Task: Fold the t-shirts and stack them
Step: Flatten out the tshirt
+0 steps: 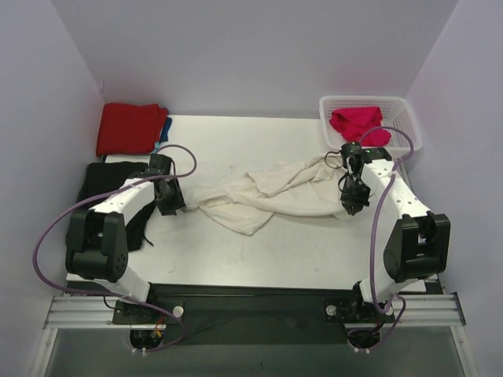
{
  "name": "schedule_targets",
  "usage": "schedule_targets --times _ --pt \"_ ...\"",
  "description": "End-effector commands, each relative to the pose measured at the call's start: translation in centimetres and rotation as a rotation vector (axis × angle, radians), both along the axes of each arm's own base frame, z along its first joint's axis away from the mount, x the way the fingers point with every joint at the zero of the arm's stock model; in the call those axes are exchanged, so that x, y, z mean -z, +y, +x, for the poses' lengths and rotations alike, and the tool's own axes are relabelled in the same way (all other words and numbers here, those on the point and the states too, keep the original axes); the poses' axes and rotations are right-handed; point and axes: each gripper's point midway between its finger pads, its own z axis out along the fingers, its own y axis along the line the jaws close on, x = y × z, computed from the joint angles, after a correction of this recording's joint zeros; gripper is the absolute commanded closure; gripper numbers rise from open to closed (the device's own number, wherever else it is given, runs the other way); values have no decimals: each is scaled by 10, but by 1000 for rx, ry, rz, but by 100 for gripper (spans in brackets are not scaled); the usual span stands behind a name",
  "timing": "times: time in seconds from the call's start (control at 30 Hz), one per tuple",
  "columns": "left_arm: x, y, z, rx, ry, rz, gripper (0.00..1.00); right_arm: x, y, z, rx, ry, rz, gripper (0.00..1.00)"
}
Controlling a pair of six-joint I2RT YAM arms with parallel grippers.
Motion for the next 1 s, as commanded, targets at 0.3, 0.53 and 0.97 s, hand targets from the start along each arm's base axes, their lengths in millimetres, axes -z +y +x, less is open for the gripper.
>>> schedule_targets --times 0.3,0.53,0.97 --pt "4 -4 32 -98 -80 -23 55 3 3 -7 -7 35 22 100" --pt "12 11 32 -137 -61 53 55 6 6 -7 -7 34 36 100" --pt "21 3 59 -142 -105 21 55 8 9 -7 -14 39 46 100"
